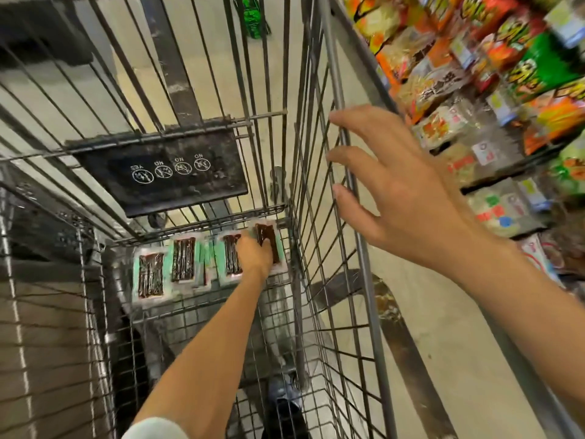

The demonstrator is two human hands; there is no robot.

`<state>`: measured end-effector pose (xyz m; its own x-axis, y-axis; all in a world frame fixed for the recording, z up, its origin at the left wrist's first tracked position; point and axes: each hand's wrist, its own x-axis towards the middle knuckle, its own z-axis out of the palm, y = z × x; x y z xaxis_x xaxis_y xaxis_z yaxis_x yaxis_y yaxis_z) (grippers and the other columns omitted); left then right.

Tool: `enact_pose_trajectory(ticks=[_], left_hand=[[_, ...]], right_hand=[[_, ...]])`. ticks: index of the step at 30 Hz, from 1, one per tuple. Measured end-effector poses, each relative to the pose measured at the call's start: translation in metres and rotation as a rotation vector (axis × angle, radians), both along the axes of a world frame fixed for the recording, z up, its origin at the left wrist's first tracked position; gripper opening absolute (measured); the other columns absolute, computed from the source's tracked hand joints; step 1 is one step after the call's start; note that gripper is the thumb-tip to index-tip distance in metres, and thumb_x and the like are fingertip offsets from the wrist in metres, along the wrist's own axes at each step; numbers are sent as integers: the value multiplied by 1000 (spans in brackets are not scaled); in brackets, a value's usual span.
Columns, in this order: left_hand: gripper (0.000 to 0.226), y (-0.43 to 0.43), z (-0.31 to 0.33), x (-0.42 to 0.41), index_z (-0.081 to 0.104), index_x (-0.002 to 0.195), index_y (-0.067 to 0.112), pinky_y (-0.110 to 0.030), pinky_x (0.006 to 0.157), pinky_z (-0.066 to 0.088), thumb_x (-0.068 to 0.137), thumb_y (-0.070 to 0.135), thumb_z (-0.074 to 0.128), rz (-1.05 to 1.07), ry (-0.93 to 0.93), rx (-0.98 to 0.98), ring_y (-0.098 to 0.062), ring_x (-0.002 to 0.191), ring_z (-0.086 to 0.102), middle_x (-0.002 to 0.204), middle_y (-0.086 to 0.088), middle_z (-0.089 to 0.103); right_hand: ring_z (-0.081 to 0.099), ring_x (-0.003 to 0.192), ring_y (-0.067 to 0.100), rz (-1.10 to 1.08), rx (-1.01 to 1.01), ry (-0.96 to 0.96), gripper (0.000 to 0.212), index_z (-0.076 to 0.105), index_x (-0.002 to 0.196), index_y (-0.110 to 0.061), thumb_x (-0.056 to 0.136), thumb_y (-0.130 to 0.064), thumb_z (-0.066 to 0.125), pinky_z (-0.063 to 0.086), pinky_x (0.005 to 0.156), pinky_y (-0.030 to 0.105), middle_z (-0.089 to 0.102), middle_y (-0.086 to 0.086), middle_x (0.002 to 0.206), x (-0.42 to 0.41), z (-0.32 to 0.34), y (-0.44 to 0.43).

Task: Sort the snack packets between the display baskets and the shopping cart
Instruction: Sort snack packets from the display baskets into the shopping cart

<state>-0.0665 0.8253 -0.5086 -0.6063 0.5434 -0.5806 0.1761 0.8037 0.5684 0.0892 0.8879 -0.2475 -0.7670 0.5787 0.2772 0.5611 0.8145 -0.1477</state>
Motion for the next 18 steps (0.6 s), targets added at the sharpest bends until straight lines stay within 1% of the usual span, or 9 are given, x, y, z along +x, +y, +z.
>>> enact_pose_trajectory(ticks=[3, 4, 6, 8, 9, 11, 13, 16, 18], left_hand=[[40, -8, 0, 5, 53, 122, -1, -36, 98, 43, 92, 24, 63, -73, 117, -118, -29, 119, 49, 132, -19, 47], [45, -11, 1, 6, 52, 123, -3, -36, 98, 43, 91, 26, 64, -85, 142, -143, -29, 121, 48, 136, -20, 44], [52, -14, 1, 5, 45, 130, -4, -39, 100, 43, 91, 25, 64, -90, 135, -157, -32, 121, 49, 138, -20, 41], [49, -15, 4, 1, 45, 129, -3, -42, 99, 46, 91, 22, 63, -76, 89, -157, -34, 115, 54, 133, -21, 46], [44, -15, 6, -1, 48, 126, -3, -45, 96, 48, 92, 22, 63, -62, 77, -158, -35, 110, 56, 129, -21, 49], [36, -18, 17, -7, 51, 119, -5, -46, 89, 50, 95, 21, 59, -59, 91, -159, -35, 104, 59, 121, -21, 54], [27, -26, 38, -14, 54, 114, -7, -44, 85, 51, 97, 14, 53, -103, 119, -108, -37, 101, 59, 116, -23, 58], [21, -50, 91, -22, 59, 111, -5, -39, 76, 48, 98, 7, 47, -227, 187, 59, -36, 94, 61, 105, -21, 64], [21, -79, 135, -25, 61, 111, -1, -38, 76, 46, 99, 9, 47, -329, 235, 177, -32, 94, 61, 104, -16, 64]], right_hand=[[41, 130, 36, 7, -4, 10, 28, 62, 103, 6, 91, -17, 52, 40, 101, 45, 49, 23, 134, 0, 0, 0], [42, 130, 36, 7, -2, 8, 28, 62, 103, 6, 91, -17, 53, 40, 101, 45, 49, 23, 134, 1, 0, 1], [41, 130, 35, 3, 1, -5, 28, 62, 104, 6, 90, -17, 54, 40, 102, 44, 49, 22, 135, 1, 0, 0], [40, 131, 34, 0, -3, -24, 28, 62, 105, 5, 90, -18, 53, 40, 102, 44, 48, 22, 136, 0, 1, -1], [40, 132, 34, 0, -7, -32, 28, 62, 105, 5, 90, -18, 54, 41, 102, 44, 48, 21, 136, 0, 2, -1], [41, 131, 33, -1, -9, -54, 29, 62, 106, 4, 90, -19, 54, 42, 101, 45, 48, 21, 136, 0, 5, -1], [43, 130, 33, -3, -8, -88, 28, 62, 107, 3, 91, -19, 55, 42, 102, 44, 49, 20, 135, 1, 9, -3], [47, 126, 35, -2, -12, -132, 27, 62, 108, 4, 89, -16, 59, 45, 98, 45, 52, 21, 132, 4, 20, -10], [50, 123, 36, -6, -24, -147, 27, 63, 107, 5, 88, -14, 61, 48, 94, 48, 54, 22, 129, 7, 30, -20]])
